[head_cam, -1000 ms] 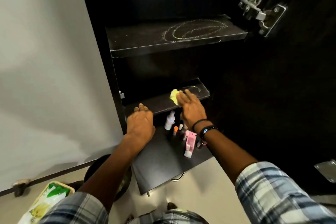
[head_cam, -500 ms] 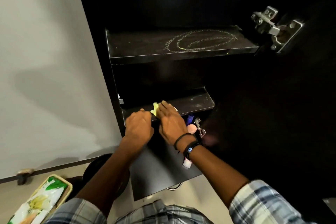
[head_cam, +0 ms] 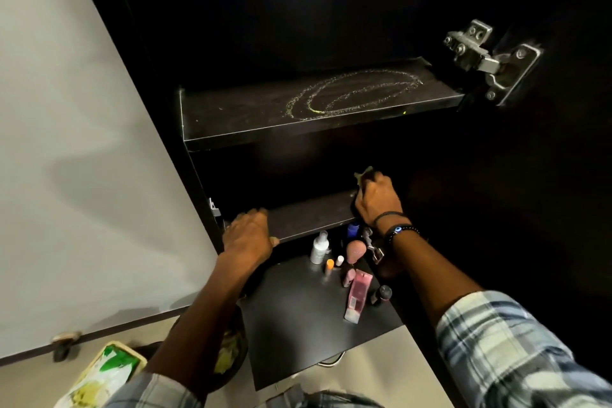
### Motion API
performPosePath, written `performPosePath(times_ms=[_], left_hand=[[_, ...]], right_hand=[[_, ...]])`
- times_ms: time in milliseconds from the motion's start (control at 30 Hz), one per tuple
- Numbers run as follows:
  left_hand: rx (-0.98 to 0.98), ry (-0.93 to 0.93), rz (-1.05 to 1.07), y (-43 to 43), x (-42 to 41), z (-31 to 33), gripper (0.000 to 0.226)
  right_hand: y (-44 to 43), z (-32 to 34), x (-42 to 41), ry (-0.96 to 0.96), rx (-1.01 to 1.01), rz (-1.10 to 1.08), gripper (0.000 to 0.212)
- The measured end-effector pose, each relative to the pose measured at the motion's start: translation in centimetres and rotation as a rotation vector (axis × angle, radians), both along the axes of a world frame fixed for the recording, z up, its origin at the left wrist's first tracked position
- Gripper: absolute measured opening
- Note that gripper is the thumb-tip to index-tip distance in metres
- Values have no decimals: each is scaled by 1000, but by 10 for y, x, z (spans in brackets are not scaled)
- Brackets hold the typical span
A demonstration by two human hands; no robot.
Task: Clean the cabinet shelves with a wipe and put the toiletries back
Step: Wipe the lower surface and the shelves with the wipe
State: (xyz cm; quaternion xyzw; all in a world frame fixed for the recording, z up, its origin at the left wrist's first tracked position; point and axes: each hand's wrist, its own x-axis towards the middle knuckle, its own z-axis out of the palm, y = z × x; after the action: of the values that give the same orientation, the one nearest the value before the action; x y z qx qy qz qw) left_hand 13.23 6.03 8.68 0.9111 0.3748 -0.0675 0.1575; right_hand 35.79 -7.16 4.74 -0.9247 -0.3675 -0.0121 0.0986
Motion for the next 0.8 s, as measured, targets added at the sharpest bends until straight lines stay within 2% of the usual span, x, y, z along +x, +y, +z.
performPosePath(times_ms=[100,200,267,333,433,500,633,733,800], left_hand=[[-4,-12,9,1,2,1,57],[8,-16,0,2,1,-1,57],[10,-37,-2,2,1,-3,55],[10,-49,0,2,1,-3,53],[13,-29,-9,3,0,-6,62],[11,-25,-7,3,0,-6,63],[21,-20,-4,2,0,-6,62],[19,-12,-2,1,1,-6,62],[24,-17,-1,2,1,-6,57]], right_hand=[[9,0,-35,45,125,112,40],[18,0,-100,136,261,361,48],[19,-4,-139,165,278,517,47],[14,-6,-151,181,258,576,45],[1,-2,-116,188,213,499,54],[-10,-2,-75,151,189,369,57],[-26,-1,-5,93,137,60,41],[-9,1,-11,84,187,41,37],[3,1,-39,100,222,102,46]])
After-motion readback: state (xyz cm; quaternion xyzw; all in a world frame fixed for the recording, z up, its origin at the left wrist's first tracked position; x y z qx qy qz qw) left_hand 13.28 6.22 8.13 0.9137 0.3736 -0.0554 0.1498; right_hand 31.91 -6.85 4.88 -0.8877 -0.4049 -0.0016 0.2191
